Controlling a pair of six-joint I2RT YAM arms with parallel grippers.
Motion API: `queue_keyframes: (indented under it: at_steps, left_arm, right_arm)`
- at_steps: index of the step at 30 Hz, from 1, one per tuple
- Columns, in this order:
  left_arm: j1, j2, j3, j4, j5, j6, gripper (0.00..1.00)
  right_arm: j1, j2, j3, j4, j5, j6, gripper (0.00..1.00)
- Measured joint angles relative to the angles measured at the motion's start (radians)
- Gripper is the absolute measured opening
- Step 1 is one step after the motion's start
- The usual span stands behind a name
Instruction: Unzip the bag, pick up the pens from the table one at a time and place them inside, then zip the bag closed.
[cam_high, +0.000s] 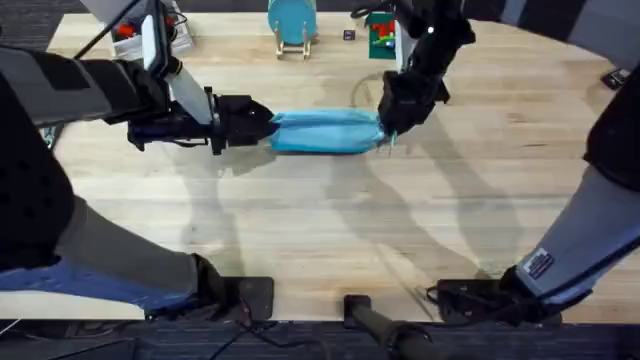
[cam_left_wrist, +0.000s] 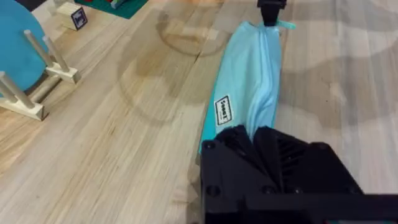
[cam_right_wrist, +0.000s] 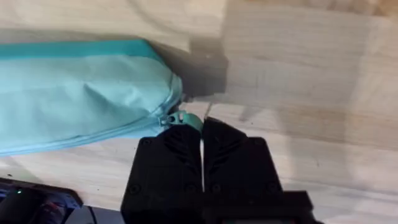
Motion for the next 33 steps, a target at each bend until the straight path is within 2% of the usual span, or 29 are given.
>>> queue_keyframes:
  at_steps: [13,21,33]
  left_arm:
    - [0.0,0.0,0.0,0.0,0.001,0.0,0.042]
    - [0.018,0.0,0.0,0.005,-0.032,0.0,0.042]
    - [0.019,0.0,0.0,0.005,-0.037,0.0,0.042]
  right_arm:
    - [-0.039,-0.002,-0.006,-0.003,0.007,0.0,0.031]
    - [-0.152,-0.002,-0.035,-0.04,0.193,0.0,0.029]
    - [-0.138,-0.002,-0.035,-0.039,0.243,0.0,0.033]
